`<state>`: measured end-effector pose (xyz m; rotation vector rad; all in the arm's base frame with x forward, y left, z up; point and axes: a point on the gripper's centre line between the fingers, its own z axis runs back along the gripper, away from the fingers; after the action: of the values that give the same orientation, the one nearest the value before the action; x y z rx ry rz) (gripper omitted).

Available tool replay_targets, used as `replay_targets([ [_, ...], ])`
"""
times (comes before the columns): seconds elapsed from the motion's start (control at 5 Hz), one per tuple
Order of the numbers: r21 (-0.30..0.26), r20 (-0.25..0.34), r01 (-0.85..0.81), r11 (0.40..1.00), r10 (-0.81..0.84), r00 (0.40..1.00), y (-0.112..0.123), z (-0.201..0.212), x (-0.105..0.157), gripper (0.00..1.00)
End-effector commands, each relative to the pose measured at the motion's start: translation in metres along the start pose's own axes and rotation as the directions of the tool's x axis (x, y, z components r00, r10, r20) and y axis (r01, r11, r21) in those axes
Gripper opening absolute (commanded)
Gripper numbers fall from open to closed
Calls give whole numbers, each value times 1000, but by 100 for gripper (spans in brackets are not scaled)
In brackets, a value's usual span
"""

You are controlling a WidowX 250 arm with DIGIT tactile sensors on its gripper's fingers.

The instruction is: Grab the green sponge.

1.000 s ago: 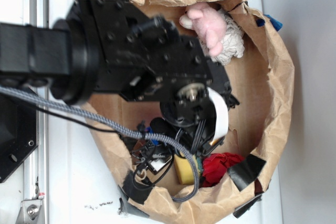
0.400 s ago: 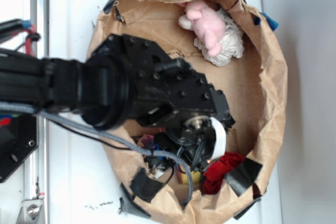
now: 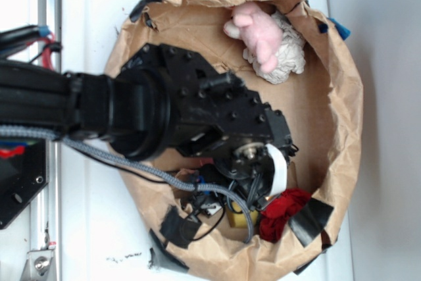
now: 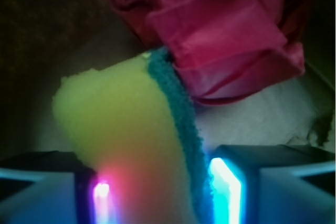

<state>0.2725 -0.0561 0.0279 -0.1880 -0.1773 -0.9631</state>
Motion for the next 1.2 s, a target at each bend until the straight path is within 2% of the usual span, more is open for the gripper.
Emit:
replay_targets([
  [0.0,51,108,-137,989,131,986,12,68,-7,0],
  [0.2,60,103,-241,969,234,967,13,103,-21,0],
  [0.4,122,73,-375,919,368,927,8,130,-29,0],
  [0.6,123,65,-505,854,501,863,-1,152,-24,0],
  [0.8,250,90,-605,756,604,792,-15,164,-11,0],
  [1.0,268,113,-632,727,628,770,-16,166,-7,0],
])
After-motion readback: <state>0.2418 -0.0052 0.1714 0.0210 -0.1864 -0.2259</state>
